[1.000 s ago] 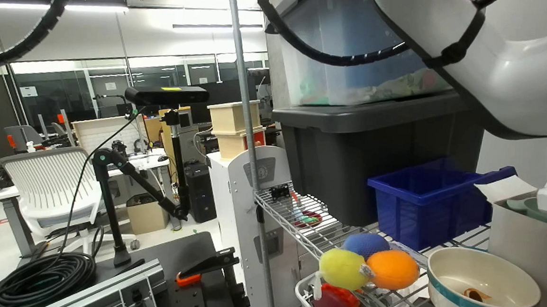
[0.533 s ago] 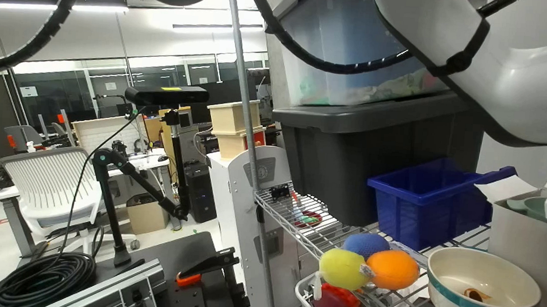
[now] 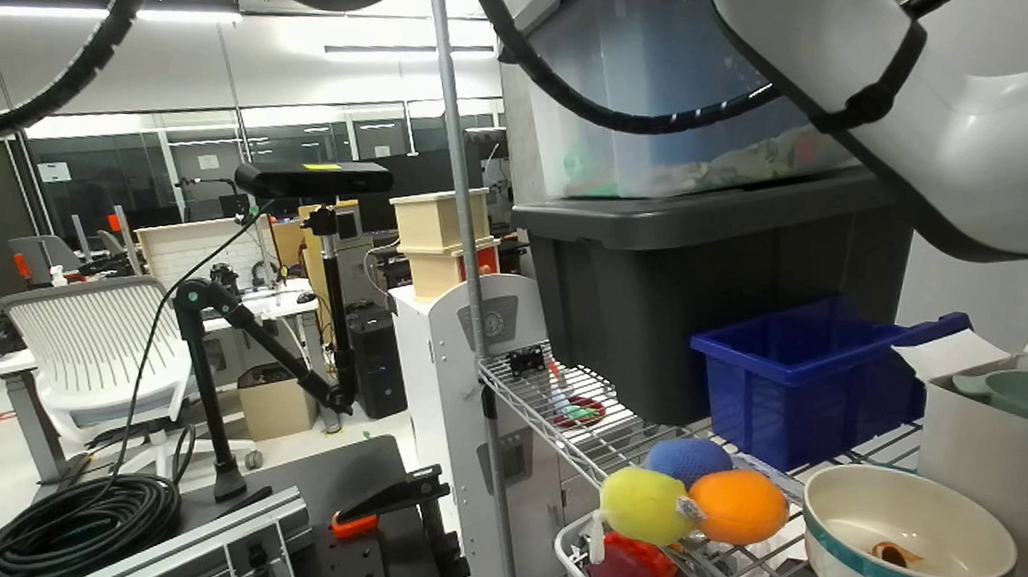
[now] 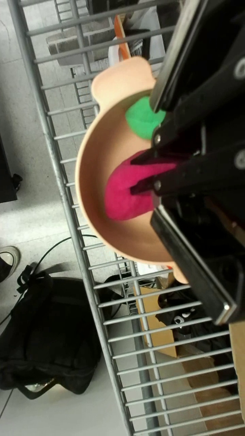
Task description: Pick up the strawberry plush toy from the bowl and put it in the blue container
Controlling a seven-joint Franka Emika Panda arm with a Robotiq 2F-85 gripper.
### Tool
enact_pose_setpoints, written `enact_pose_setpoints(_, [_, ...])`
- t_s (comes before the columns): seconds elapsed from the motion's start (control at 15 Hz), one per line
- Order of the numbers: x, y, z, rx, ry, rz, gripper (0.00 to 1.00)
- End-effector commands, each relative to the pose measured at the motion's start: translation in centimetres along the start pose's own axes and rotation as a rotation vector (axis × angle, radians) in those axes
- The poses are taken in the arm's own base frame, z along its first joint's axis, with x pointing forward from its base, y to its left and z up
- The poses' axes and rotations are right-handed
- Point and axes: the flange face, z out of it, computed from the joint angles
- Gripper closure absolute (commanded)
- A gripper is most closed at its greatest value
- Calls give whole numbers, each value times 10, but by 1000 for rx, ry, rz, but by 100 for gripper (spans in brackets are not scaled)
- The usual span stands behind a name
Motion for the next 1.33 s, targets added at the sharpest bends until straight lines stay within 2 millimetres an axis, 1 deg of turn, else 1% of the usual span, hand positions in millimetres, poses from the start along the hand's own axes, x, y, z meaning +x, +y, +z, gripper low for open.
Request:
enact_pose_setpoints(0.0, [-1, 0, -20, 18, 5, -24, 97])
enact_pose_setpoints(0.27, [-5, -11, -47, 24, 30, -44, 97])
enact_pose_setpoints(0.67, [-21, -39, -106, 56, 77, -106, 97])
enact_pose_setpoints(0.8, [-28, -46, -125, 66, 90, -126, 97])
enact_pose_setpoints(1.07, [-42, -67, -163, 107, 127, -157, 97])
enact_pose_setpoints(1.27, [-52, -80, -185, 140, 146, -183, 97])
